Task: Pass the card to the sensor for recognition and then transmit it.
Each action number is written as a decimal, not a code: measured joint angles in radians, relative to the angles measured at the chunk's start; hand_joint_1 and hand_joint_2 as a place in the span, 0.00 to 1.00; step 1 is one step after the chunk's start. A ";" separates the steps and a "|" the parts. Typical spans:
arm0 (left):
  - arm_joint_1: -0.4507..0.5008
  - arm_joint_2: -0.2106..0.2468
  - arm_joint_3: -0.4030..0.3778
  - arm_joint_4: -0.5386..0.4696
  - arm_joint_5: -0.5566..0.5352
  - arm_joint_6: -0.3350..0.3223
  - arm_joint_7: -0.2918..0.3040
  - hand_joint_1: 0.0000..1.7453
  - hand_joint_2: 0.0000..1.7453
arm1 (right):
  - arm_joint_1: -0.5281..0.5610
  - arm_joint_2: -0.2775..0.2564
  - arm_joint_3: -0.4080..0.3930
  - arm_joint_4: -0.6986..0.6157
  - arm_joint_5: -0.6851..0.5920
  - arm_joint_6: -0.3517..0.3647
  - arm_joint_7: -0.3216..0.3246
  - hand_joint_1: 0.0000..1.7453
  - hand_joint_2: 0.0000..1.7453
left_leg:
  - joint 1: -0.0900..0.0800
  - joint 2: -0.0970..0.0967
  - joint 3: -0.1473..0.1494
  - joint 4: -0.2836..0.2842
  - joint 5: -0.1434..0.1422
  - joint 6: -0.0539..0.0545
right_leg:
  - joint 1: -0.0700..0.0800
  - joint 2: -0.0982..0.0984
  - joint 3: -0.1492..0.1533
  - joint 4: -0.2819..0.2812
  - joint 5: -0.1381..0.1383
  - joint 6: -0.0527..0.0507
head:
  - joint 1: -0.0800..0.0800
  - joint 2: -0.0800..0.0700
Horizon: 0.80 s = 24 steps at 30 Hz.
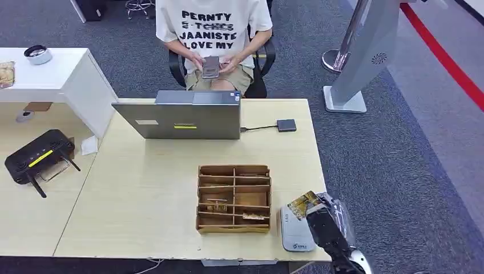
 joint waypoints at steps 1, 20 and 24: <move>0.000 0.000 0.001 0.000 0.000 -0.001 0.000 0.00 0.00 | 0.002 -0.002 -0.003 0.005 0.005 0.003 0.004 1.00 1.00 | 0.000 0.000 0.000 0.000 0.000 0.000 | 0.000 0.000 0.000 0.000 0.000 0.000 | 0.000 0.000; 0.001 0.000 0.004 0.000 0.003 -0.002 0.000 0.00 0.00 | -0.005 -0.011 0.010 0.124 0.160 -0.014 0.080 1.00 1.00 | 0.000 0.000 0.000 0.000 0.000 0.000 | 0.000 0.000 0.000 0.000 0.000 0.000 | 0.000 0.000; 0.001 0.000 0.004 0.000 0.003 -0.002 0.000 0.00 0.00 | -0.008 -0.011 0.011 0.130 0.160 -0.017 0.084 1.00 1.00 | 0.000 0.000 0.000 0.000 0.000 0.000 | 0.000 0.000 0.000 0.000 0.000 0.000 | 0.000 0.000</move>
